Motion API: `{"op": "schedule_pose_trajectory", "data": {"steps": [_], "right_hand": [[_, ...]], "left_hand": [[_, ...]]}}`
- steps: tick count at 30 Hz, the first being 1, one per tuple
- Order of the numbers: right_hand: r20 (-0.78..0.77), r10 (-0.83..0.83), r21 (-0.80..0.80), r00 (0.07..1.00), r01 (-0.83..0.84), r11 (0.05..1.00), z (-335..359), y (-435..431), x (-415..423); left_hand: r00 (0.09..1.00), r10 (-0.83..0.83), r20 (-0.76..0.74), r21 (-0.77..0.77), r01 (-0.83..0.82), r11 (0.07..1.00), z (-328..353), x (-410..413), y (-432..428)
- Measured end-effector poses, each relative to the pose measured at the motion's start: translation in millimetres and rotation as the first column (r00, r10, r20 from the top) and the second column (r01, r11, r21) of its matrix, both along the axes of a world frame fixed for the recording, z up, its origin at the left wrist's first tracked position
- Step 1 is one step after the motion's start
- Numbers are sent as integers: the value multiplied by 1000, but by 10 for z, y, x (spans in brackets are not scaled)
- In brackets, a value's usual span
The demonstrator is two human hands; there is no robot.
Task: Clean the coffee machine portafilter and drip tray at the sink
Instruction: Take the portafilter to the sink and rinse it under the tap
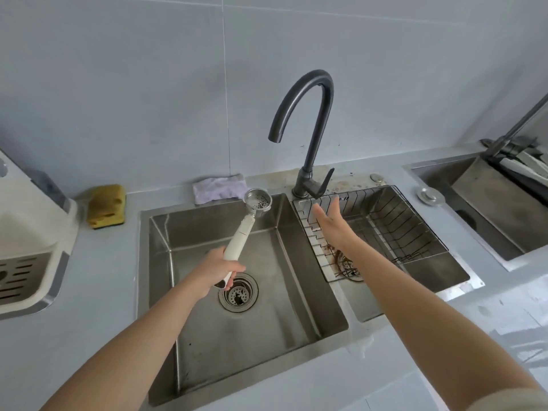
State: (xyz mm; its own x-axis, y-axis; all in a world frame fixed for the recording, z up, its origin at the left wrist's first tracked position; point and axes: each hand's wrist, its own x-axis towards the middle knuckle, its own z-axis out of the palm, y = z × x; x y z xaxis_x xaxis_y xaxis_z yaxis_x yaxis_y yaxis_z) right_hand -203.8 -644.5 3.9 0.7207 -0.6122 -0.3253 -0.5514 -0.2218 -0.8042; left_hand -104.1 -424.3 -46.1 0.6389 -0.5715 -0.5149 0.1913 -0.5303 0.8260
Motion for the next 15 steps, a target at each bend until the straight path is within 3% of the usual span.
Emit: {"op": "schedule_pose_trajectory", "data": {"steps": [7, 10, 13, 15], "right_hand": [[-88, -191, 137, 978, 202, 970, 129, -588, 439], [-19, -283, 267, 959, 278, 923, 126, -791, 636], [-3, -319, 550, 948, 268, 791, 106, -992, 861], [-3, -391, 751, 920, 260, 606, 89, -1059, 941]], "left_hand": [[998, 56, -11, 29, -56, 998, -5, 43, -336], [996, 91, -21, 46, -90, 995, 33, 22, -413], [981, 194, -22, 77, -192, 978, 22, -41, -543], [977, 211, -23, 76, -209, 975, 39, -53, -577]]}}
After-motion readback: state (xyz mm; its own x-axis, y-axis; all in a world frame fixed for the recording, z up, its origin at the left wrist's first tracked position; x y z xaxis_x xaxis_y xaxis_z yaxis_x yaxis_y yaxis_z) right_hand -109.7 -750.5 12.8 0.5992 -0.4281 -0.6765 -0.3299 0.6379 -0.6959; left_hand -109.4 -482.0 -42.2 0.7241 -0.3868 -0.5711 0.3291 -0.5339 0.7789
